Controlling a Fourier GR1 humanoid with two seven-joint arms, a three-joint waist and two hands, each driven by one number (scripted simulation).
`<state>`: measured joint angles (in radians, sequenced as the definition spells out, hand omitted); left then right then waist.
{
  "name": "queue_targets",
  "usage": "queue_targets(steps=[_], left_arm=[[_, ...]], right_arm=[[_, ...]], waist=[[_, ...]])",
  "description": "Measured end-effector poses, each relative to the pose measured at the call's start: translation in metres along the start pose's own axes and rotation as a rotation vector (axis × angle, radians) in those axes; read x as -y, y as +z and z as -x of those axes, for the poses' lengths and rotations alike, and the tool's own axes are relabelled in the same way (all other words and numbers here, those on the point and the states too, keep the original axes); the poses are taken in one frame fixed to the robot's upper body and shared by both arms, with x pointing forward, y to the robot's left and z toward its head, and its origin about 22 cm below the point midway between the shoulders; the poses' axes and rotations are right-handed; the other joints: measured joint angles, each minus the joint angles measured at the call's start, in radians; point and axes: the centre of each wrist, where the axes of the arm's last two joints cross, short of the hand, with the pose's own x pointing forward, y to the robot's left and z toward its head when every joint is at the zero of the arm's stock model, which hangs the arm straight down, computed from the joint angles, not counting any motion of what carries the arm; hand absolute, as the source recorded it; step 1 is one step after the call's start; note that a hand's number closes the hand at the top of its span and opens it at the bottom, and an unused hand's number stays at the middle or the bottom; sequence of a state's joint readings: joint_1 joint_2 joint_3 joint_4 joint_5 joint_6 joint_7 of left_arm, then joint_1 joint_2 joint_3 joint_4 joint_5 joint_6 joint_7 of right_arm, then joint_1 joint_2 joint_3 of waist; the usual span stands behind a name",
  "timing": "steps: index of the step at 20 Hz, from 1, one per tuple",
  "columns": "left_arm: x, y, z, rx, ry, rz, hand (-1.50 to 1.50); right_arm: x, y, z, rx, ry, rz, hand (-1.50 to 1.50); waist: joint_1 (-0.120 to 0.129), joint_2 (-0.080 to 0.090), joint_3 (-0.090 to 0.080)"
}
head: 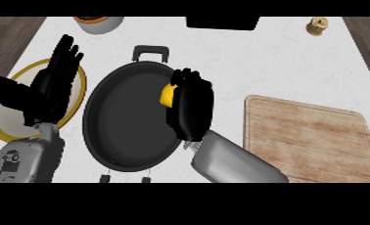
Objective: Pick the lemon from the cutting board and place it in the pot
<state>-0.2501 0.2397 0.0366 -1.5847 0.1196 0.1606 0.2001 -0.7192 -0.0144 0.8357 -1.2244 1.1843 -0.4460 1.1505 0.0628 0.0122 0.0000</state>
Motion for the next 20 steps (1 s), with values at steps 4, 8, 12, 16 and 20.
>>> queue_targets(steps=[4,8,12,16,20], left_arm=[[0.005,-0.001,-0.001,0.002,0.005,0.013,0.00],[0.007,0.002,0.000,0.005,0.001,0.022,0.00],[0.006,-0.002,-0.003,0.005,0.005,0.015,0.00],[0.001,-0.002,-0.002,0.001,0.003,-0.003,0.00],[-0.004,0.001,0.001,-0.008,0.002,-0.022,0.00]], right_arm=[[-0.012,-0.001,0.012,-0.059,-0.103,-0.093,-1.50],[-0.015,0.001,0.014,-0.075,-0.266,-0.133,-1.50],[-0.011,0.001,0.010,-0.089,-0.457,-0.084,-1.50],[-0.008,0.008,0.011,-0.097,-0.613,-0.031,-1.50],[-0.007,0.013,0.014,-0.123,-0.726,0.000,-1.50]], waist=[[0.008,0.005,0.001],[0.014,0.005,0.002],[0.014,0.006,0.002],[-0.005,0.000,0.002],[-0.025,-0.004,0.001]])
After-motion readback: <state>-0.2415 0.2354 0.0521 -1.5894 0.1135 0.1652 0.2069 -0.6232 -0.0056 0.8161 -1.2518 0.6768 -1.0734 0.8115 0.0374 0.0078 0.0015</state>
